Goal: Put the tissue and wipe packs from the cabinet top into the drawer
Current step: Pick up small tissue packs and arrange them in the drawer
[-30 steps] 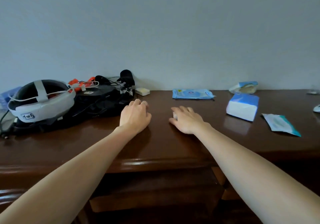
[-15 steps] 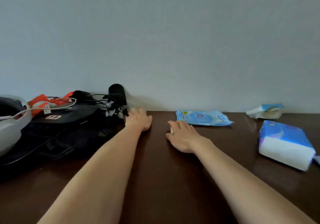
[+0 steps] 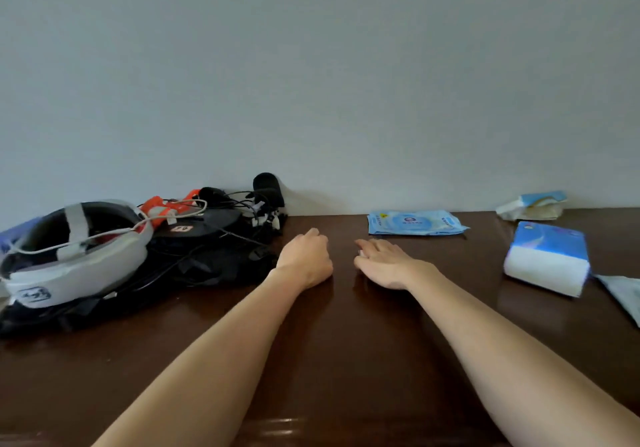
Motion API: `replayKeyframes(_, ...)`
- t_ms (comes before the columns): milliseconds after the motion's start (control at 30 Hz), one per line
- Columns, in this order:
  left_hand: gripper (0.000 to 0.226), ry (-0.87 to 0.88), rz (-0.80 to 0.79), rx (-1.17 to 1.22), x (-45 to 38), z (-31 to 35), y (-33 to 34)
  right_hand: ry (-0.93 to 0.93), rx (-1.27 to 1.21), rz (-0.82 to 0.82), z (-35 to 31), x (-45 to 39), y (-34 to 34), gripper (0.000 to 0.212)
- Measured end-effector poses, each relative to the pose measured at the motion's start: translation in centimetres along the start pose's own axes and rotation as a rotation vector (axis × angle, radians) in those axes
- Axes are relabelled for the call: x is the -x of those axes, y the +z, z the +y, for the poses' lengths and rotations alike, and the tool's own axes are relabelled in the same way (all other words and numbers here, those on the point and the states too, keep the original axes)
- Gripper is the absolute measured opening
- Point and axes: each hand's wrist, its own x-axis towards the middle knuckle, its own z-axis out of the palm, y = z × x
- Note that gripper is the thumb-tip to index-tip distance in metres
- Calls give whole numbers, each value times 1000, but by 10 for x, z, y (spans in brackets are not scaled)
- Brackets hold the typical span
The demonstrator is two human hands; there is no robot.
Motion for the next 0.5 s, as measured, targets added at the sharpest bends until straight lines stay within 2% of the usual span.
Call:
replayKeyframes(167, 36, 50, -31, 46, 88, 20, -29, -55, 15, 2, 0, 76, 13, 61)
replayKeyframes(333, 26, 0, -56, 47, 170, 39, -60, -187, 114, 94, -18, 165, 13, 71)
replayKeyframes(433, 31, 66, -15, 43, 219, 42, -51, -265, 50, 259, -16, 230, 47, 72)
replayKeyframes(500, 40, 78, 5, 144, 246, 40, -43, -285, -34, 417, -8, 259, 65, 67)
